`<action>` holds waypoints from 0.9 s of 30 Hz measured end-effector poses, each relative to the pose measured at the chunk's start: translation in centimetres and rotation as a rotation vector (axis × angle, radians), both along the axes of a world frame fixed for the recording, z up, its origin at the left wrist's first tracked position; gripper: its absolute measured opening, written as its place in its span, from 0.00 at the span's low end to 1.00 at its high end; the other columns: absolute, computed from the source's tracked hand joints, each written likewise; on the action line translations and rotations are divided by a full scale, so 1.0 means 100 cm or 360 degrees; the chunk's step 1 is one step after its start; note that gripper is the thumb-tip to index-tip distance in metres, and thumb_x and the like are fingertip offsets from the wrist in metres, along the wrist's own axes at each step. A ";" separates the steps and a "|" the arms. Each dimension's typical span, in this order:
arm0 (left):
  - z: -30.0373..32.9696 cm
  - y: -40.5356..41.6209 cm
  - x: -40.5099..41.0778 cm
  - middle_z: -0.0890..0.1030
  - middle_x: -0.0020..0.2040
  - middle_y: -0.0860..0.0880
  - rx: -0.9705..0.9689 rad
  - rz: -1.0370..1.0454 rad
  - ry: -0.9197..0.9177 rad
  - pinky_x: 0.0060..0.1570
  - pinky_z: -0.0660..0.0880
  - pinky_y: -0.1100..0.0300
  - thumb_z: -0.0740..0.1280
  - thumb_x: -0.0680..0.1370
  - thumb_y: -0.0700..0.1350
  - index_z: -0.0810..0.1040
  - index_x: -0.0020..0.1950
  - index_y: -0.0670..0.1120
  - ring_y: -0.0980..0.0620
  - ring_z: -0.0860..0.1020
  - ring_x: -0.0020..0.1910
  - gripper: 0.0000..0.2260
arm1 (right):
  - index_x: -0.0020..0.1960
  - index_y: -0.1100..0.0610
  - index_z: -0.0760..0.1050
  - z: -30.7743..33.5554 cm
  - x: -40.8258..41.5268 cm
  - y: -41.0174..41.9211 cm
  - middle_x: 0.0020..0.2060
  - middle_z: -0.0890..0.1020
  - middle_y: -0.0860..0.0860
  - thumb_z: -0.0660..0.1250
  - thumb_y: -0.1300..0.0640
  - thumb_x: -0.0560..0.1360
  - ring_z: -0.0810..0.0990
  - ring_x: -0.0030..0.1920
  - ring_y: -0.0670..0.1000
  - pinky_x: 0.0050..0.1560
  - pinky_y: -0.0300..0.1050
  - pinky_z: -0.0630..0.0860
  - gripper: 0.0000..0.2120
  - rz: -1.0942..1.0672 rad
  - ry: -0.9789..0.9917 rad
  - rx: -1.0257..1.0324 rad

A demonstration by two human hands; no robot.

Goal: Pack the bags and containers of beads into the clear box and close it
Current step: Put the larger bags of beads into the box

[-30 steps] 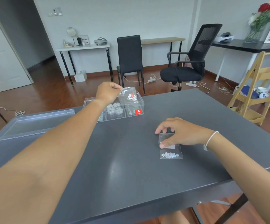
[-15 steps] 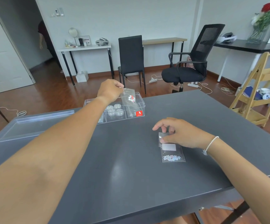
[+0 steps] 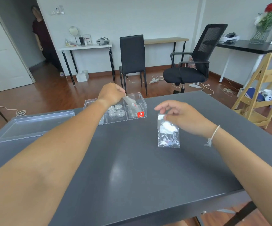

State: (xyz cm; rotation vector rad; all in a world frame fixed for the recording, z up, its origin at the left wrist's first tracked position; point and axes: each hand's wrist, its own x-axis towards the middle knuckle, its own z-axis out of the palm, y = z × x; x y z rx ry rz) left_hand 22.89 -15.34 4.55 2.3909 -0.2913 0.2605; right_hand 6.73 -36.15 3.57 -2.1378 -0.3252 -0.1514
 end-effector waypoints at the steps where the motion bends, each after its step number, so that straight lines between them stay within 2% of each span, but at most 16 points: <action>1: 0.000 0.003 -0.001 0.82 0.51 0.47 -0.0021 -0.0003 -0.0009 0.46 0.73 0.61 0.67 0.72 0.42 0.82 0.45 0.46 0.50 0.78 0.43 0.05 | 0.49 0.47 0.75 0.004 0.004 0.001 0.44 0.76 0.48 0.62 0.66 0.73 0.73 0.38 0.46 0.31 0.25 0.68 0.15 -0.0023 -0.0012 0.0023; 5: 0.000 0.015 -0.011 0.83 0.50 0.46 -0.0146 -0.0021 -0.0063 0.53 0.75 0.58 0.67 0.73 0.42 0.82 0.47 0.46 0.51 0.79 0.46 0.06 | 0.52 0.54 0.76 0.021 0.024 0.008 0.43 0.77 0.52 0.63 0.69 0.71 0.75 0.39 0.47 0.37 0.24 0.71 0.13 -0.0126 -0.0072 0.0168; 8: 0.001 0.030 -0.023 0.82 0.50 0.49 -0.0178 -0.0020 -0.0140 0.51 0.69 0.65 0.67 0.73 0.43 0.82 0.49 0.46 0.57 0.76 0.47 0.07 | 0.51 0.57 0.76 0.034 0.044 0.016 0.37 0.77 0.49 0.63 0.70 0.70 0.76 0.36 0.44 0.44 0.31 0.74 0.13 -0.0219 -0.0134 0.0259; 12: -0.002 0.061 -0.041 0.82 0.49 0.50 -0.0164 0.0013 -0.0240 0.51 0.67 0.67 0.67 0.73 0.44 0.82 0.50 0.48 0.58 0.76 0.47 0.08 | 0.51 0.60 0.76 0.045 0.069 0.026 0.34 0.77 0.47 0.62 0.69 0.71 0.76 0.34 0.43 0.36 0.26 0.72 0.11 -0.0321 -0.0259 0.0316; 16: -0.013 0.097 -0.057 0.80 0.50 0.48 -0.0088 0.0126 -0.0358 0.48 0.67 0.62 0.67 0.74 0.45 0.81 0.51 0.49 0.53 0.73 0.44 0.08 | 0.50 0.59 0.77 0.052 0.094 0.037 0.34 0.77 0.47 0.61 0.69 0.72 0.75 0.34 0.43 0.35 0.26 0.71 0.11 -0.0379 -0.0364 0.0363; 19: -0.024 0.118 -0.067 0.79 0.53 0.49 -0.0062 0.0157 -0.0329 0.49 0.67 0.60 0.67 0.74 0.46 0.81 0.52 0.50 0.50 0.73 0.47 0.08 | 0.48 0.58 0.78 0.051 0.111 0.044 0.34 0.77 0.46 0.61 0.69 0.71 0.75 0.34 0.43 0.34 0.25 0.71 0.11 -0.0408 -0.0384 0.0332; 23: -0.037 0.129 -0.074 0.76 0.55 0.54 -0.0156 0.0134 -0.0216 0.51 0.65 0.63 0.69 0.73 0.47 0.79 0.55 0.50 0.52 0.72 0.50 0.11 | 0.45 0.55 0.78 0.045 0.125 0.051 0.36 0.78 0.47 0.60 0.70 0.70 0.75 0.35 0.41 0.36 0.27 0.72 0.14 -0.0377 -0.0296 0.0167; 27: -0.043 0.130 -0.072 0.77 0.58 0.53 -0.0142 0.0072 -0.0176 0.55 0.63 0.66 0.69 0.73 0.47 0.79 0.56 0.49 0.57 0.72 0.54 0.13 | 0.46 0.57 0.78 0.033 0.132 0.060 0.40 0.79 0.53 0.60 0.71 0.70 0.76 0.39 0.45 0.40 0.35 0.71 0.14 -0.0256 -0.0120 0.0022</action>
